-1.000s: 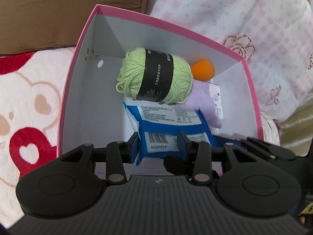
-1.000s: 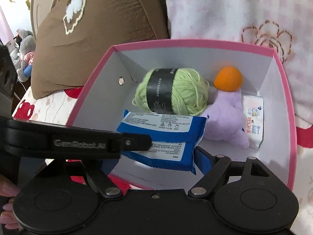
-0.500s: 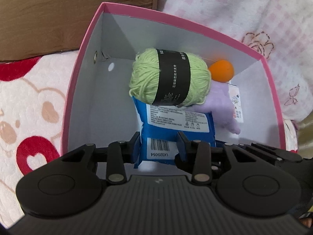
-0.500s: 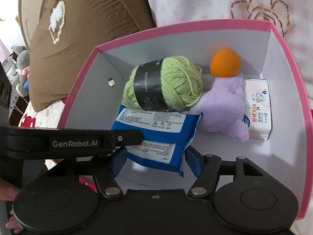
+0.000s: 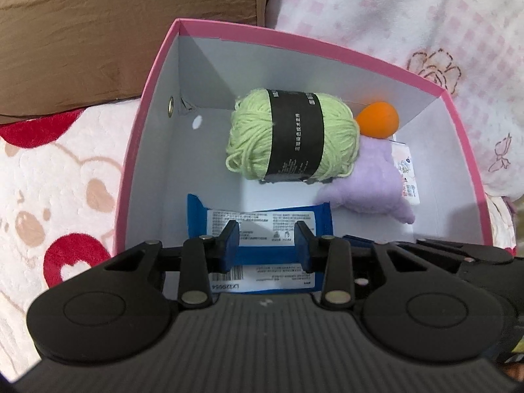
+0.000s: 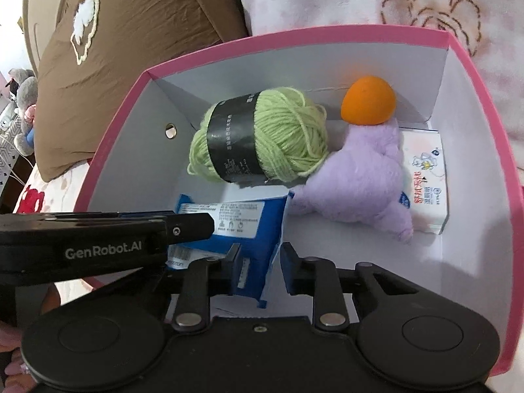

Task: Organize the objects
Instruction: 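Open the left gripper to release the blue packet in the box, then withdraw the left tool from the box toward the clear plastic case, then lower the left gripper around the clear plastic case and close it, then lift the clear plastic case and carry it toward the pink box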

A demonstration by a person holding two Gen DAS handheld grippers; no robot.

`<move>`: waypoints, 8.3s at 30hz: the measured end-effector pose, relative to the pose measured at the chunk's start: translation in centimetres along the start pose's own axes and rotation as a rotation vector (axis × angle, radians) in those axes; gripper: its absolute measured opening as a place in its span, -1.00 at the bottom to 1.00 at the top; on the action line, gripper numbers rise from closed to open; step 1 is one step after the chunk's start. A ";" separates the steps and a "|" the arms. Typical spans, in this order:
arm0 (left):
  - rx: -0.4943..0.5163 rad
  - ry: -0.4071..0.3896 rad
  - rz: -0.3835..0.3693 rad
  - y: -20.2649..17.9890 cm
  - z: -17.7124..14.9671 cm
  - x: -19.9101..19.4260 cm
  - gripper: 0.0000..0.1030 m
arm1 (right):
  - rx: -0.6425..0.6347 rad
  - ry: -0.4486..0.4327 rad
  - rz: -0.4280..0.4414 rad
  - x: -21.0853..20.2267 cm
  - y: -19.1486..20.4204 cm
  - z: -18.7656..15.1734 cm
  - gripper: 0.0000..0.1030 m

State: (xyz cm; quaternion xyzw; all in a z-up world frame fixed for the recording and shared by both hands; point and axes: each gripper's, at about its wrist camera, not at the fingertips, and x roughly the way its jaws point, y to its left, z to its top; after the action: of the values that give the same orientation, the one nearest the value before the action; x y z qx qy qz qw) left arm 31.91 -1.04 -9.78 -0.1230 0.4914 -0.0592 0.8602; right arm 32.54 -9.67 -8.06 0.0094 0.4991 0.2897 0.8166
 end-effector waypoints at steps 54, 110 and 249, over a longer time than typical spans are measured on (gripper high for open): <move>0.150 0.016 -0.144 -1.6 -10.7 -20.5 0.44 | -0.306 -0.192 -0.191 -22.7 10.0 -13.3 1.00; 0.151 -0.196 -0.014 1.8 -14.8 -5.5 0.92 | 0.091 -0.169 -0.089 -5.9 0.2 -19.0 1.00; 0.131 0.005 -0.303 -1.3 -16.5 -15.1 -0.13 | -0.258 -0.343 -0.163 -15.4 9.3 -19.0 0.85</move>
State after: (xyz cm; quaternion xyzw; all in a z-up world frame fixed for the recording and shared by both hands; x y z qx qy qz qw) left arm 10.07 -1.46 -4.91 -0.1395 0.4645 -0.2206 0.8462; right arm 7.52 -14.58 -2.25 -0.0865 0.3108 0.2786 0.9046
